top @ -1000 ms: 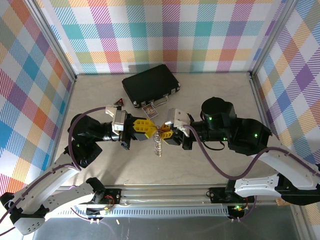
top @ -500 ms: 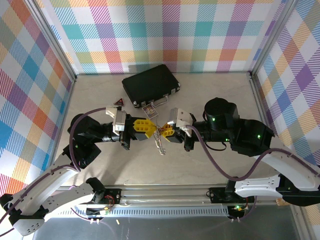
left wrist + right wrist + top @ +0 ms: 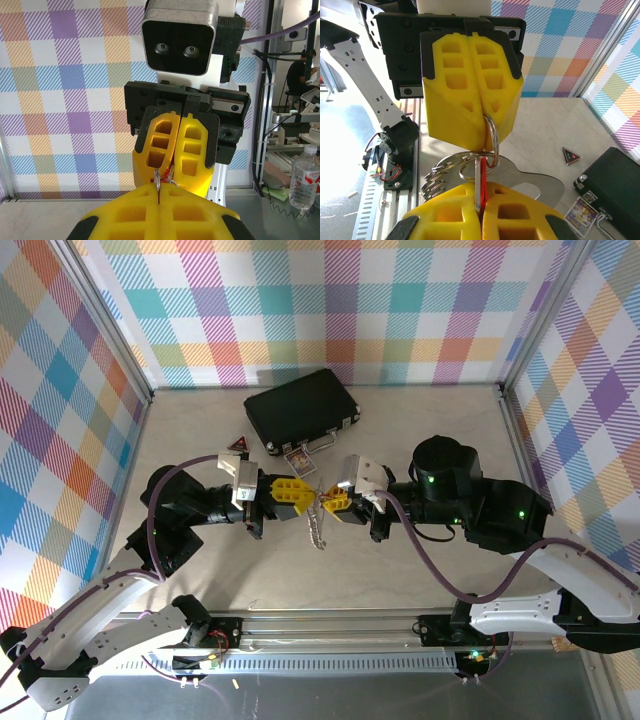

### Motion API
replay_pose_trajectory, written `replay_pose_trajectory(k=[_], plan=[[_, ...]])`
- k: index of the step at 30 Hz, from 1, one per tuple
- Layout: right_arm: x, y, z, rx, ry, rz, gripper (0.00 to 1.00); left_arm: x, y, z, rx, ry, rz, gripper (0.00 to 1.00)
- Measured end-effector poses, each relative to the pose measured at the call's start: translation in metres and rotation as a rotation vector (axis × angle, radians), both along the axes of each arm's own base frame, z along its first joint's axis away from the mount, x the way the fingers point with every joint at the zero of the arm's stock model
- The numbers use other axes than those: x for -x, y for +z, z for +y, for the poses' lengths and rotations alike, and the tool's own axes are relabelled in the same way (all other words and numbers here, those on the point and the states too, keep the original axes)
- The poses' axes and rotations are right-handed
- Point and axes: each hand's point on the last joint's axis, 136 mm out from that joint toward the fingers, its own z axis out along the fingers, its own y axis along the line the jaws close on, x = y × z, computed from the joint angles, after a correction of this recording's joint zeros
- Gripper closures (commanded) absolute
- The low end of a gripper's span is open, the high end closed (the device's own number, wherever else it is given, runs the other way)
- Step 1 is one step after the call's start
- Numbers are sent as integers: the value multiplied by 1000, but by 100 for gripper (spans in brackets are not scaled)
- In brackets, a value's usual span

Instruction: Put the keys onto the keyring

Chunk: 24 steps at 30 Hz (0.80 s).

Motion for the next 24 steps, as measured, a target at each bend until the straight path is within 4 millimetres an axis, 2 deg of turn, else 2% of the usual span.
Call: replay_pose_trajectory(k=[24], plan=[[2,0,-5,10,1,0,100,-2,-18,-6,-62,-22,34,100]])
